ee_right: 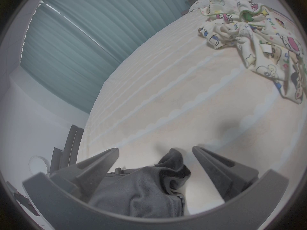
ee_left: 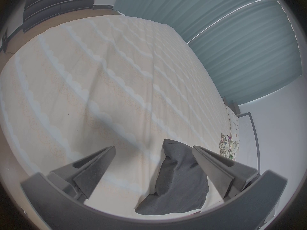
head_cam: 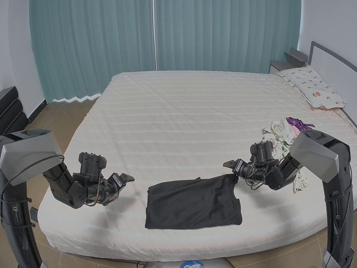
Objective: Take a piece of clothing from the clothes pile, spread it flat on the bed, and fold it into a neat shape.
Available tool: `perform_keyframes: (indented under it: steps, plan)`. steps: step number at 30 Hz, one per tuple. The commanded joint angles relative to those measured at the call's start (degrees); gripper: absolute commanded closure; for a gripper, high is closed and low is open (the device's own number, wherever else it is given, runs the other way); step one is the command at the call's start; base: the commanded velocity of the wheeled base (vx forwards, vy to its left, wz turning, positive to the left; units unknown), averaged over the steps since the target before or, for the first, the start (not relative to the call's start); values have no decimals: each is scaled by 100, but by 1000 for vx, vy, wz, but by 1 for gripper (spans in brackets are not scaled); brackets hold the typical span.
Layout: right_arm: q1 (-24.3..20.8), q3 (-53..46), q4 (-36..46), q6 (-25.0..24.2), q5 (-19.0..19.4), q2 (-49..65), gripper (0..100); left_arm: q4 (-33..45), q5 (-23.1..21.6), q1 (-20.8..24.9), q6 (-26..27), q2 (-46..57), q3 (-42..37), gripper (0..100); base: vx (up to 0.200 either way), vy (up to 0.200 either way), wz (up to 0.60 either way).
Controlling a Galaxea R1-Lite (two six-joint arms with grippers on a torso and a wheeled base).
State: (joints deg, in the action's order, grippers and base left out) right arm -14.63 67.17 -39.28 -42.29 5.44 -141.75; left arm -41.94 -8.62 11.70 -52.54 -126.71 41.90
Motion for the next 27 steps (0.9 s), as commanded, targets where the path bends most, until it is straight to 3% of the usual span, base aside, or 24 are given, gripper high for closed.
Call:
perform_keyframes:
  steps: [1, 11, 17, 27]
  plan:
    - [232, -802, -10, -51, -25, 1027, 0, -16, -8, -10, 7, 454, -173, 0, 0, 0, 0]
    - [478, -2736, -177, 195, -78, 3804, 0, 1, 106, -107, 95, 1878, -560, 0, 0, 0, 0]
    - [514, -3861, -142, 687, -122, 5685, 0, 10, 387, -265, 649, 3469, -1193, 0, 0, 0, 0]
    - [514, -5276, -98, 1645, -552, 8172, 0, 36, 1064, -327, 1598, 5938, -2397, 0, 0, 0, 0]
